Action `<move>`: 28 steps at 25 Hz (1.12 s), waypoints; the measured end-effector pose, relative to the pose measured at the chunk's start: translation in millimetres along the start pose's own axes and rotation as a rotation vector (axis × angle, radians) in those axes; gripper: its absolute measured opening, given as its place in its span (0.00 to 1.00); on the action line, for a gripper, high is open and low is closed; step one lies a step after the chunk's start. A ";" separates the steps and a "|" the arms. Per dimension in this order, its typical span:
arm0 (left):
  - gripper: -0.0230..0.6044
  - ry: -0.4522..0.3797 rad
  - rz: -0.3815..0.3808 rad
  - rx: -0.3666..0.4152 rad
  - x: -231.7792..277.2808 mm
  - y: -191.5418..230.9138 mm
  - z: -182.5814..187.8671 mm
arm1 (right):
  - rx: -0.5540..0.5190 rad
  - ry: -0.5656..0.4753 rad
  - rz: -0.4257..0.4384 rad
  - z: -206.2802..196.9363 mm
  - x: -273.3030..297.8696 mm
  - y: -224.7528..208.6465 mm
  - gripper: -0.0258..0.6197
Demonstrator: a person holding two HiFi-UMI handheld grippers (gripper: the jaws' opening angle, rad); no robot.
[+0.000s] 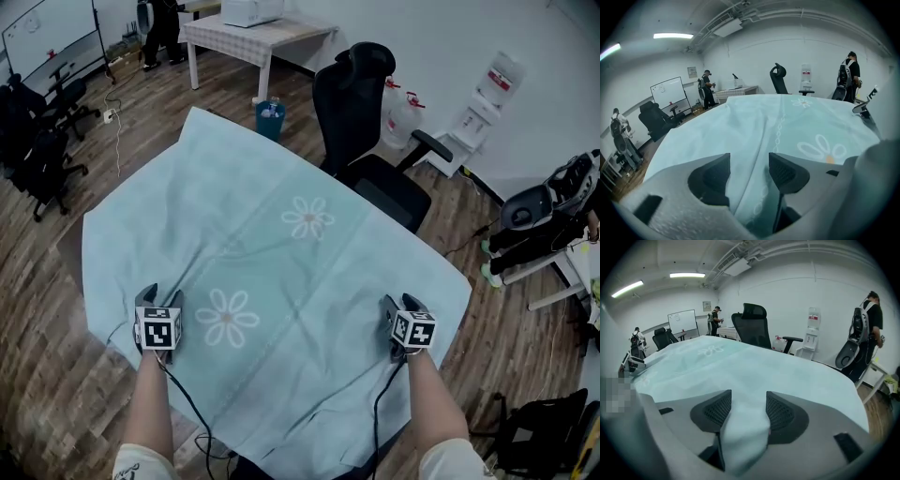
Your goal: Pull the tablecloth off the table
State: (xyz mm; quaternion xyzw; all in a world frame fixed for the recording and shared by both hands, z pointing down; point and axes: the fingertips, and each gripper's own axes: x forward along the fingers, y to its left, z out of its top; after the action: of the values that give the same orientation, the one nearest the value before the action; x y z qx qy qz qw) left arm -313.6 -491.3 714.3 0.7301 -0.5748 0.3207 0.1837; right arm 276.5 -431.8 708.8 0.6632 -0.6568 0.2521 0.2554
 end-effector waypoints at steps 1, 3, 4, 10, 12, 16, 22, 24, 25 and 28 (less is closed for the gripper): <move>0.45 0.018 -0.001 0.007 6.6 0.1 -3.6 | -0.011 0.028 -0.006 -4.5 5.3 -2.8 0.39; 0.45 0.043 -0.019 -0.012 16.6 0.7 -10.3 | -0.042 0.090 -0.005 -10.0 12.5 -5.0 0.40; 0.46 0.046 -0.039 -0.042 19.2 0.6 -11.8 | -0.043 0.119 0.003 -10.5 14.8 -5.4 0.40; 0.27 0.064 -0.140 -0.126 23.7 -11.1 -8.8 | -0.018 0.239 0.043 -7.3 22.2 -4.6 0.37; 0.12 0.076 -0.132 -0.081 24.0 -21.1 -8.2 | -0.032 0.260 0.050 -7.6 23.0 -0.1 0.30; 0.06 0.076 -0.088 -0.043 24.1 -27.0 -9.9 | -0.044 0.248 0.034 -5.4 25.0 10.1 0.08; 0.05 0.066 -0.105 -0.007 6.2 -36.7 -2.6 | -0.034 0.184 -0.001 -3.5 21.3 13.5 0.07; 0.05 0.032 -0.096 0.010 -8.7 -41.9 6.6 | -0.039 0.139 -0.003 3.1 9.4 15.4 0.07; 0.05 0.015 -0.090 0.020 -16.5 -43.8 11.3 | -0.032 0.110 0.001 7.0 1.8 16.2 0.07; 0.05 -0.022 -0.077 0.026 -40.2 -48.5 22.2 | -0.017 0.038 0.027 18.0 -22.8 21.4 0.07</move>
State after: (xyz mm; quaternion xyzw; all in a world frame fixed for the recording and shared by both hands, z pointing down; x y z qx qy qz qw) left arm -266.9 -463.3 675.7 0.7575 -0.5440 0.3128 0.1800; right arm 254.8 -427.1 680.3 0.6472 -0.6629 0.2625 0.2698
